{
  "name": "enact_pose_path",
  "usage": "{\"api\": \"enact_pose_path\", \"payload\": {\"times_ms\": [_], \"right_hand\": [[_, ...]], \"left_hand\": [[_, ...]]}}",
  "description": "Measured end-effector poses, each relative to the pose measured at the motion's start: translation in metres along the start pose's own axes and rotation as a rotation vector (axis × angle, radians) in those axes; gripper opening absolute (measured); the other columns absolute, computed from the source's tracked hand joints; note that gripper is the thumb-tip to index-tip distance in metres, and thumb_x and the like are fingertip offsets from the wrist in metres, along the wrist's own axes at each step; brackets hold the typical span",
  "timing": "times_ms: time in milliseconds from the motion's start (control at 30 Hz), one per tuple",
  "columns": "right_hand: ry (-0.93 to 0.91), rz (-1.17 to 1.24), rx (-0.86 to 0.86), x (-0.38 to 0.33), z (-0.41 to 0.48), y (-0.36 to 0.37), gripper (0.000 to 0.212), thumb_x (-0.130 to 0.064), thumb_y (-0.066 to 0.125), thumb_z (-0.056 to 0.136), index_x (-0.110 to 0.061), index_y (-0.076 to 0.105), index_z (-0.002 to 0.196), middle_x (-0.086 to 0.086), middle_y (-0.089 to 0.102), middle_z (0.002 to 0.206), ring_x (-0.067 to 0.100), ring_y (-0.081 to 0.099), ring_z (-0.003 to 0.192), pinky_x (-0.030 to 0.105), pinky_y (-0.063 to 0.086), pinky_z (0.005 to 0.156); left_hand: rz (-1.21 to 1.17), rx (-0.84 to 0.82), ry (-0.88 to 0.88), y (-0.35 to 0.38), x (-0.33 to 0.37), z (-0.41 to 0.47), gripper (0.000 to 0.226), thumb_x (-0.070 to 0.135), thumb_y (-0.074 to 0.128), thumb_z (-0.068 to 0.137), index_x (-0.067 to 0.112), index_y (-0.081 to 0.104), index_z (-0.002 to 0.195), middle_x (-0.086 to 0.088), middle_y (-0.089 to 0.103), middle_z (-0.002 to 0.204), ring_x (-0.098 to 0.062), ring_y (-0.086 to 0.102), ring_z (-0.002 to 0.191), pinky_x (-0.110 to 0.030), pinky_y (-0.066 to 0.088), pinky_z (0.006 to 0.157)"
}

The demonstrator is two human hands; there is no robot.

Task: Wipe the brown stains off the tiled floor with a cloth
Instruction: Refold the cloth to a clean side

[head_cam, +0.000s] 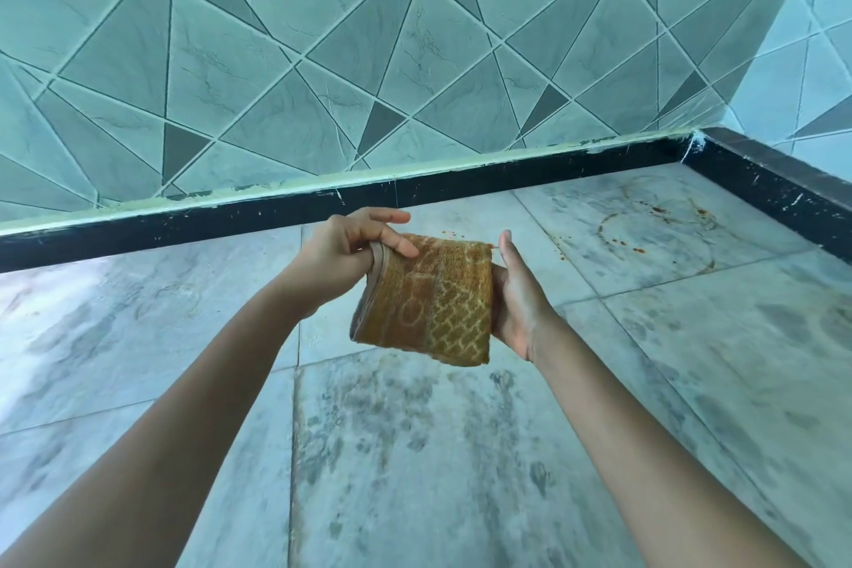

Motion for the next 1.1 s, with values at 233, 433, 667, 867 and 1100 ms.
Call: {"api": "enact_pose_path", "payload": {"times_ms": [233,433,667,867,1100], "right_hand": [[-0.12,-0.044,-0.023,0.0,-0.003,0.003,0.011,-0.012,0.067,0.082,-0.011,0.069,0.093,0.006,0.074,0.088,0.02,0.069,0.085,0.027,0.056,0.07],[-0.251,-0.338,-0.141,-0.014,-0.007,0.021,0.019,-0.001,0.07,0.077,-0.012,0.069,0.093,-0.001,0.073,0.084,0.011,0.068,0.082,0.021,0.054,0.074],[-0.248,-0.495,-0.081,-0.008,-0.001,0.027,0.03,-0.006,0.078,0.07,-0.022,0.062,0.089,0.001,0.06,0.095,0.004,0.059,0.083,0.017,0.051,0.075],[-0.192,-0.548,-0.011,0.008,0.012,0.018,0.022,-0.022,0.076,0.076,-0.021,0.065,0.096,0.004,0.067,0.105,0.016,0.064,0.095,0.027,0.051,0.083],[-0.166,-0.476,0.295,0.069,0.017,-0.04,0.036,-0.017,0.063,0.088,-0.013,0.055,0.123,0.007,0.059,0.124,0.015,0.055,0.113,0.022,0.04,0.088]], "left_hand": [[-0.307,-0.12,-0.234,0.008,-0.02,-0.006,0.034,0.013,0.041,0.068,0.006,0.073,0.078,-0.005,0.061,0.123,-0.014,0.057,0.111,-0.034,0.046,0.091],[-0.096,-0.421,-0.461,0.032,-0.044,-0.027,0.055,0.034,0.08,0.071,0.025,0.05,0.117,-0.002,0.067,0.112,-0.022,0.064,0.101,-0.038,0.05,0.088],[-0.18,-0.577,-0.504,0.065,-0.054,-0.052,0.028,0.017,0.069,0.083,0.012,0.064,0.111,-0.007,0.071,0.11,-0.022,0.067,0.102,-0.031,0.05,0.093],[-0.514,-0.288,-0.65,0.069,-0.094,-0.073,0.025,0.011,0.061,0.088,0.011,0.061,0.113,-0.013,0.071,0.105,-0.027,0.069,0.093,-0.033,0.058,0.076],[-0.6,0.005,-0.977,0.04,-0.148,-0.105,0.02,0.016,0.056,0.092,0.0,0.061,0.103,-0.018,0.07,0.089,-0.029,0.068,0.074,-0.038,0.057,0.071]]}}
Point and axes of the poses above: each hand's wrist, its own z-axis towards the middle knuckle, its own y-axis out of the palm, x = y × z, the point moved 9 cm from there along z, towards the middle knuckle
